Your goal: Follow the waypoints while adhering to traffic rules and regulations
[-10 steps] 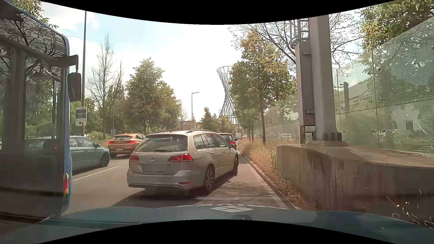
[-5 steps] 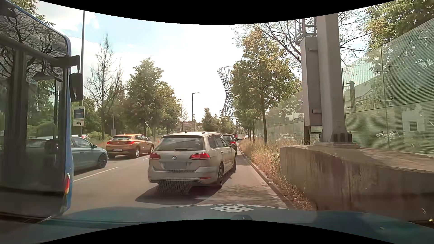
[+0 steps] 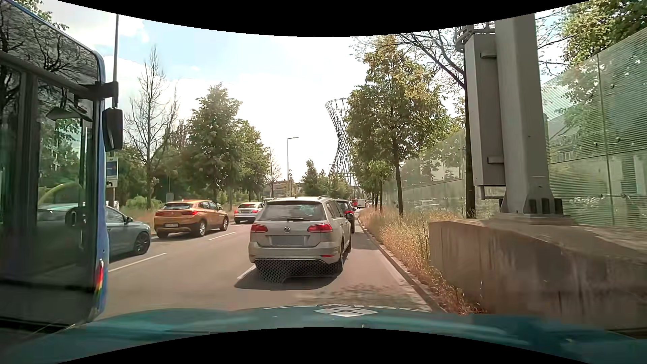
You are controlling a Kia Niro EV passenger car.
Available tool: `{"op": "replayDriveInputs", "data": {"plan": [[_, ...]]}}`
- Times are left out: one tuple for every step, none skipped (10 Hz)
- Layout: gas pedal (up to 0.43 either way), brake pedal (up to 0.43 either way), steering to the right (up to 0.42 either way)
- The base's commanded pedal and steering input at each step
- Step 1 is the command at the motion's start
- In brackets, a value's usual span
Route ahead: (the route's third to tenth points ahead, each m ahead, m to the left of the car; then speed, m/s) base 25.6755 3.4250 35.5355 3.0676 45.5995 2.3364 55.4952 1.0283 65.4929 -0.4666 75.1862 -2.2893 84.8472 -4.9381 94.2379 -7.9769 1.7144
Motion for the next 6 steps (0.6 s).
{"op": "replayDriveInputs", "data": {"plan": [[0.280,0.000,-0.016],[0.280,0.000,-0.016],[0.280,0.000,-0.017],[0.268,0.000,-0.019],[0.240,0.000,-0.021],[0.228,0.000,-0.021]]}}
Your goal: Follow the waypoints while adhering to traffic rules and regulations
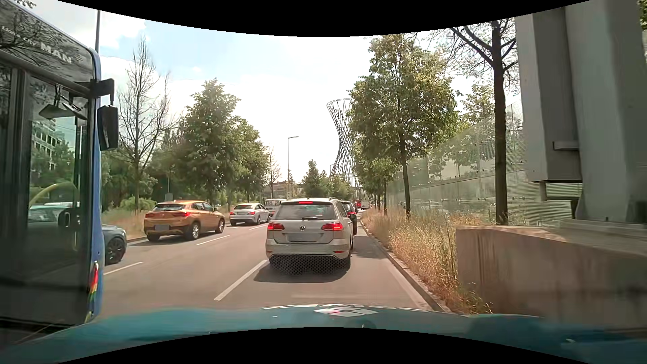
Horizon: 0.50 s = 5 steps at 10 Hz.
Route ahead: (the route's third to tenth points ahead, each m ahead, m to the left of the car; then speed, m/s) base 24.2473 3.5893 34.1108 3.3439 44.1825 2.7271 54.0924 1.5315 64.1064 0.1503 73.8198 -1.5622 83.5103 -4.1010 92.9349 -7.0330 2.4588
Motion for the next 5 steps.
{"op": "replayDriveInputs", "data": {"plan": [[0.118,0.000,-0.018],[0.000,0.000,-0.012],[0.000,0.000,-0.009],[0.000,0.000,-0.007],[0.000,0.000,-0.005]]}}
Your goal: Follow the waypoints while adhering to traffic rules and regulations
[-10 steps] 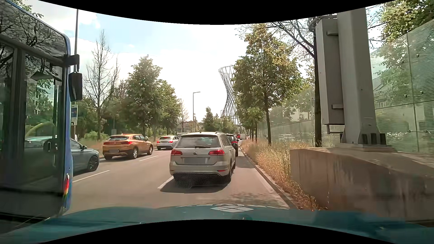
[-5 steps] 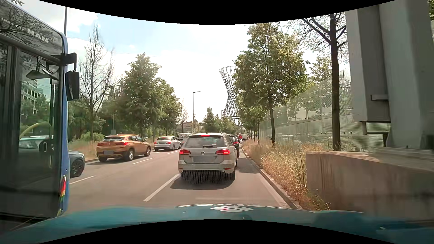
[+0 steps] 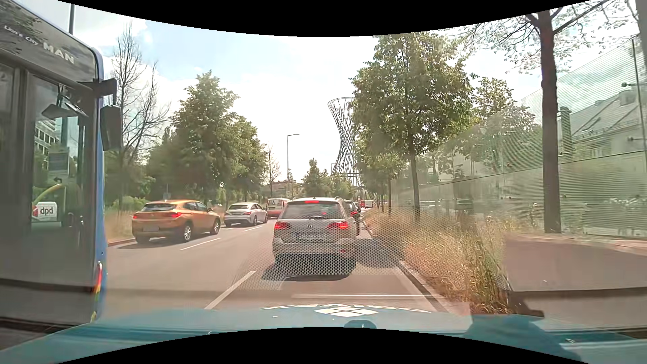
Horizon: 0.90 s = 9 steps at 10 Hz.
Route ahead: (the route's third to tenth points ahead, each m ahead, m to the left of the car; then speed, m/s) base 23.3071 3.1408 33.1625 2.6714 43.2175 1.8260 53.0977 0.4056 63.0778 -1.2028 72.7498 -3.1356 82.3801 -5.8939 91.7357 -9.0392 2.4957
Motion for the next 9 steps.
{"op": "replayDriveInputs", "data": {"plan": [[0.000,0.000,-0.005],[0.000,0.000,0.000],[0.020,0.000,0.005],[0.020,0.000,0.007],[0.020,0.000,0.007],[0.008,0.000,0.007],[0.000,0.000,0.007],[0.000,0.000,0.007],[0.000,0.000,0.011]]}}
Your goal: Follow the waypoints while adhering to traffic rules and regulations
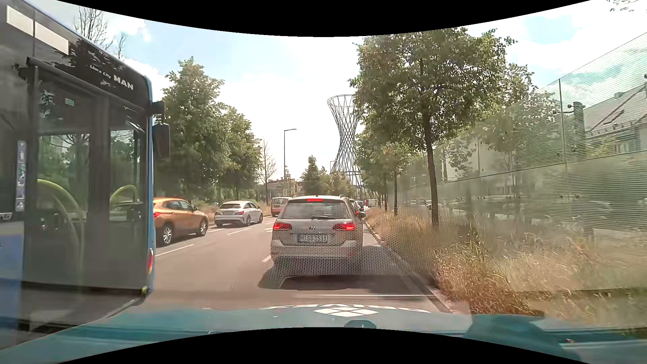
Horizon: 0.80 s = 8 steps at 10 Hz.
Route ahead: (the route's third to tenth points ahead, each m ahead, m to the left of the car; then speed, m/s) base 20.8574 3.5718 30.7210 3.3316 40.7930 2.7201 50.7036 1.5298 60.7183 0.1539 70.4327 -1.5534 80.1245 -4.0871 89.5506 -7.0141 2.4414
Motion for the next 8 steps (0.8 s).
{"op": "replayDriveInputs", "data": {"plan": [[0.000,0.012,0.015],[0.000,0.134,0.016],[0.000,0.195,0.016],[0.000,0.238,0.016],[0.000,0.268,0.016],[0.000,0.274,0.017],[0.000,0.274,0.017],[0.000,0.287,0.017]]}}
